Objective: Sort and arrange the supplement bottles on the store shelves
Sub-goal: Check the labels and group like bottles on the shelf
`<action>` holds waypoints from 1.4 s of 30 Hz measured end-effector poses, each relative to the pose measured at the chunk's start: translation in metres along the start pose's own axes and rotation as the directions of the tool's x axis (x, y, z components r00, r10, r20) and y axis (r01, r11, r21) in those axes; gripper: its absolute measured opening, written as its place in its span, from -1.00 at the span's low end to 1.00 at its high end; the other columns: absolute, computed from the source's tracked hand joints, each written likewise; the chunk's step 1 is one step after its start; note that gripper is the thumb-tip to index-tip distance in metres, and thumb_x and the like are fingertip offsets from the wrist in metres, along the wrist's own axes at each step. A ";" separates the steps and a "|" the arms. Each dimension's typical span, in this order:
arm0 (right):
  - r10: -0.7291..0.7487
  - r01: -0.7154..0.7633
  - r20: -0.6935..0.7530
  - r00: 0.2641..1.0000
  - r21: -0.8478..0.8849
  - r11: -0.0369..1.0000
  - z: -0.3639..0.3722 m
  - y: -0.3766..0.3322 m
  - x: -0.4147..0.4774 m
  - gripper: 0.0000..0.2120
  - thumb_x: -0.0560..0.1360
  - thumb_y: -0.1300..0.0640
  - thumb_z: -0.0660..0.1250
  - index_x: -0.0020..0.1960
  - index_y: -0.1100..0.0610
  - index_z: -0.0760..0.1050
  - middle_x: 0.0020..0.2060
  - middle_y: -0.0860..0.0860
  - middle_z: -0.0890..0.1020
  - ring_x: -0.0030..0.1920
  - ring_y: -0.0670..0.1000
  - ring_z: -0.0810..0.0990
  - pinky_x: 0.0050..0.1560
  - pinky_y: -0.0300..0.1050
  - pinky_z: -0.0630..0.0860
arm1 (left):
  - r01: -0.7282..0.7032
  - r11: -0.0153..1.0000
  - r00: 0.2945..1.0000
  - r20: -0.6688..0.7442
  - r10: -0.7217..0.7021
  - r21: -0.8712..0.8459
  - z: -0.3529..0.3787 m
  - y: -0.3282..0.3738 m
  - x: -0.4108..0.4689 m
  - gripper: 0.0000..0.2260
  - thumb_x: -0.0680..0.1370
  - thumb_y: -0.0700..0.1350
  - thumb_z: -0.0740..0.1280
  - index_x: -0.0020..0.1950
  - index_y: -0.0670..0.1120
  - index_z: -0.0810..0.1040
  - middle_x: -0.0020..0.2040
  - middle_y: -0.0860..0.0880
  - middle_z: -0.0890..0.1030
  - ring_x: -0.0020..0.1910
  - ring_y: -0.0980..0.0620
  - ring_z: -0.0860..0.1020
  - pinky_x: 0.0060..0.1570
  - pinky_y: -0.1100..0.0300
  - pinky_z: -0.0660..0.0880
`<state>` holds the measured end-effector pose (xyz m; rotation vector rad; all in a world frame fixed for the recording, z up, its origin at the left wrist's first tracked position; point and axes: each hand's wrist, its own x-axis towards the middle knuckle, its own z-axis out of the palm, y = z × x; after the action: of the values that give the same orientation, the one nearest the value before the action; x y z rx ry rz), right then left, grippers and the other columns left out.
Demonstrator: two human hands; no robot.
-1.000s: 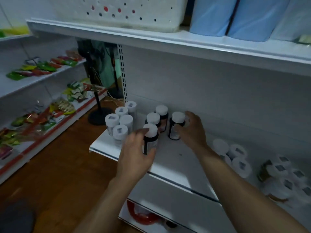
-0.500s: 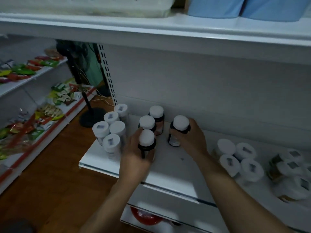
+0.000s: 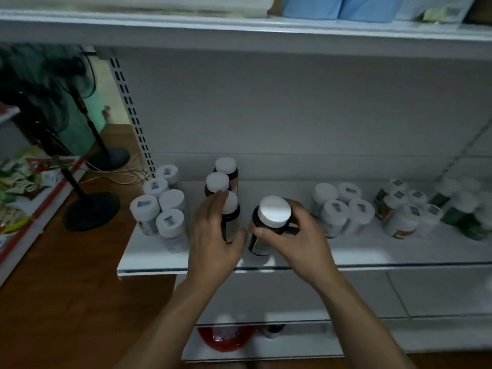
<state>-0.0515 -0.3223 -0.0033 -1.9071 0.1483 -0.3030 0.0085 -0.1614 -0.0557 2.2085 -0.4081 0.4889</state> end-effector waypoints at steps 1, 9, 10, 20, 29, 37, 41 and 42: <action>-0.009 0.009 -0.003 1.000 -0.007 1.000 0.001 -0.005 -0.008 -0.51 0.33 -0.02 0.58 0.19 -0.16 0.48 0.01 -0.34 0.60 0.05 -0.34 0.53 -0.05 -0.52 0.42 | -0.060 0.998 0.998 0.004 0.060 -0.015 -0.005 0.004 -0.007 -0.38 0.49 -0.06 0.43 0.49 -0.04 0.26 0.43 -0.06 0.34 0.44 -0.06 0.30 0.37 0.02 0.33; -0.262 0.259 0.011 0.965 -0.193 0.947 0.007 -0.041 -0.051 -0.42 0.32 -0.09 0.56 0.28 -0.20 0.44 0.18 -0.29 0.54 0.23 -0.20 0.50 0.18 -0.26 0.46 | 0.000 0.876 0.945 0.288 0.158 -0.482 -0.034 0.025 -0.039 -0.26 0.45 -0.06 0.49 0.45 0.37 0.16 0.43 0.30 0.34 0.45 0.20 0.31 0.37 0.17 0.36; -0.324 0.320 0.016 0.946 -0.214 0.923 0.006 -0.045 -0.057 -0.40 0.31 -0.11 0.54 0.31 -0.18 0.43 0.22 -0.29 0.53 0.27 -0.20 0.48 0.20 -0.30 0.44 | 0.017 0.843 0.953 0.264 0.149 -0.538 -0.035 0.029 -0.038 -0.28 0.42 -0.06 0.51 0.42 0.35 0.22 0.39 0.25 0.39 0.42 0.13 0.37 0.34 0.04 0.43; -0.542 0.533 0.010 0.841 -0.195 0.823 -0.004 -0.052 -0.070 -0.39 0.32 -0.05 0.54 0.33 0.00 0.46 0.29 -0.20 0.53 0.32 -0.12 0.48 0.28 -0.27 0.40 | -0.071 0.828 0.966 0.168 0.196 -0.556 -0.043 0.042 -0.033 -0.36 0.38 -0.03 0.52 0.39 0.10 0.35 0.35 0.11 0.46 0.35 0.01 0.45 0.28 0.01 0.47; 0.183 -0.153 0.018 0.983 0.637 0.755 -0.004 -0.024 -0.058 -0.48 0.36 0.09 0.39 0.30 -0.07 0.41 0.09 -0.02 0.66 0.05 0.03 0.66 -0.08 -0.05 0.60 | 0.098 0.738 0.985 0.172 0.024 -0.668 -0.057 0.044 -0.045 -0.30 0.32 -0.03 0.55 0.39 0.12 0.34 0.25 0.14 0.54 0.30 0.03 0.51 0.27 0.02 0.51; 0.290 -0.505 0.421 0.859 0.790 0.349 0.027 -0.039 -0.064 -0.56 0.65 -0.07 0.04 0.22 0.10 0.61 0.23 0.10 0.62 0.26 0.05 0.58 0.32 -0.01 0.48 | 0.020 0.717 0.982 0.147 0.116 -0.697 -0.058 0.078 -0.039 -0.23 0.32 -0.15 0.58 0.43 0.10 0.29 0.28 0.18 0.51 0.33 0.08 0.49 0.26 0.27 0.43; 0.272 -0.483 0.411 0.870 0.823 0.298 0.030 -0.036 -0.064 -0.61 0.60 -0.01 0.13 0.19 0.15 0.63 0.24 0.13 0.61 0.27 0.07 0.57 0.39 0.02 0.35 | -0.005 0.737 0.971 0.172 0.165 -0.676 -0.058 0.083 -0.038 -0.20 0.31 -0.15 0.60 0.44 0.11 0.29 0.28 0.18 0.51 0.33 0.10 0.48 0.27 0.29 0.42; 0.275 -0.482 0.409 0.870 0.824 0.299 0.029 -0.034 -0.063 -0.62 0.59 -0.01 0.14 0.18 0.15 0.63 0.22 0.13 0.61 0.26 0.08 0.58 0.37 0.01 0.36 | -0.011 0.737 0.970 0.170 0.171 -0.676 -0.057 0.083 -0.038 -0.21 0.31 -0.13 0.59 0.44 0.12 0.29 0.30 0.16 0.51 0.34 0.08 0.48 0.28 0.25 0.42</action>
<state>-0.1057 -0.2683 0.0106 -0.6941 0.2428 0.1515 -0.0737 -0.1626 0.0145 1.5303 -0.6959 0.0994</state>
